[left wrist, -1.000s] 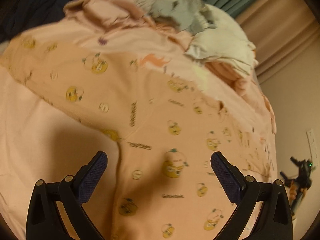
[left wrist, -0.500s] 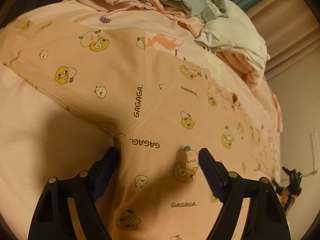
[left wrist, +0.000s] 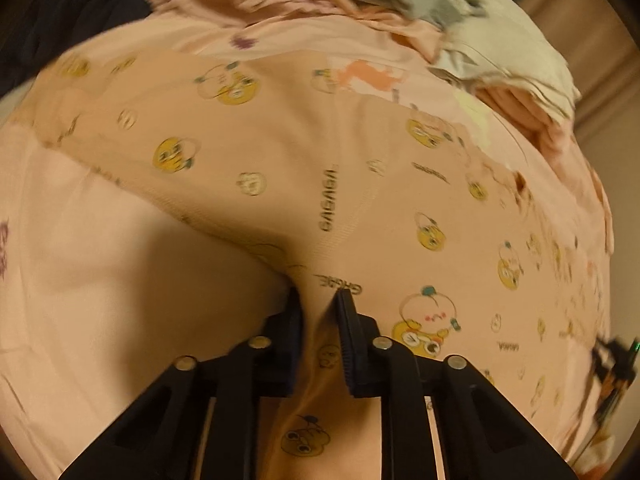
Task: Fold small clothes
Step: 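Grasp the top's side edge with the left tool while the right tool grasps the sleeve cuff, then lift the sleeve with the right tool and fold it across the top's body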
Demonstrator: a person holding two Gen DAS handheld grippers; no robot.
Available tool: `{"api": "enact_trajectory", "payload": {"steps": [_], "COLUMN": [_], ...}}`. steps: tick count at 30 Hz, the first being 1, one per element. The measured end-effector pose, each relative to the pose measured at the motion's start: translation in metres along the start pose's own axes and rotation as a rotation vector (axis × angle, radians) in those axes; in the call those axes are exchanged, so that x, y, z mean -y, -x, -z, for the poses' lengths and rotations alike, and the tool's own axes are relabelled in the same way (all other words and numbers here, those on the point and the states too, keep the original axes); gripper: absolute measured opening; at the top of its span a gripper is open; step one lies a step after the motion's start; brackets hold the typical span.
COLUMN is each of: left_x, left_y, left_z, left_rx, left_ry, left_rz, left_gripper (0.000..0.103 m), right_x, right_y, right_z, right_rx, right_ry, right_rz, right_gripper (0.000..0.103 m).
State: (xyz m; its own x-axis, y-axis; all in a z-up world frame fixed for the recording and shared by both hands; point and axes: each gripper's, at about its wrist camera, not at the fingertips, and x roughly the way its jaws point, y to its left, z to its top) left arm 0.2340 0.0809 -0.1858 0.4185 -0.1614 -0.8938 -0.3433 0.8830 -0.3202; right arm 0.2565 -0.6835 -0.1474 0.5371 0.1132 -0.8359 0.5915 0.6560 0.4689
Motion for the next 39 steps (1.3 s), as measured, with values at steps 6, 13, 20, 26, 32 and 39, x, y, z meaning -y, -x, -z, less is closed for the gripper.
{"api": "enact_trajectory", "payload": {"steps": [6,13,20,26,32,39], "left_x": [-0.016,-0.018,-0.022,-0.026,-0.026,-0.027], "left_y": [-0.002,-0.001,-0.002,-0.004,-0.002,-0.002], "left_z": [-0.008,-0.01,-0.013,-0.013,-0.013,-0.013], "left_rx": [-0.062,-0.084,-0.101,-0.112,-0.102,-0.101], "left_ry": [0.08,0.094,0.074,0.098,0.062,0.054], "left_rz": [0.064,0.087,0.111,0.133,0.141,0.163], "left_gripper": [0.01,0.005,0.005,0.005,0.005,0.005], "right_x": [-0.011,-0.032,-0.096,-0.165,-0.264,-0.362], "right_y": [0.001,0.018,0.046,0.049,0.032,-0.006], "right_z": [-0.003,-0.001,0.011,0.034,0.088,0.193], "right_rx": [0.034,0.043,0.082,0.073,0.01,-0.118], "right_ry": [0.044,0.064,0.189,0.298,0.47,0.66], "right_rz": [0.116,0.111,0.076,0.023,-0.056,-0.154], "right_gripper": [0.007,0.006,0.006,0.006,0.006,0.005]}}
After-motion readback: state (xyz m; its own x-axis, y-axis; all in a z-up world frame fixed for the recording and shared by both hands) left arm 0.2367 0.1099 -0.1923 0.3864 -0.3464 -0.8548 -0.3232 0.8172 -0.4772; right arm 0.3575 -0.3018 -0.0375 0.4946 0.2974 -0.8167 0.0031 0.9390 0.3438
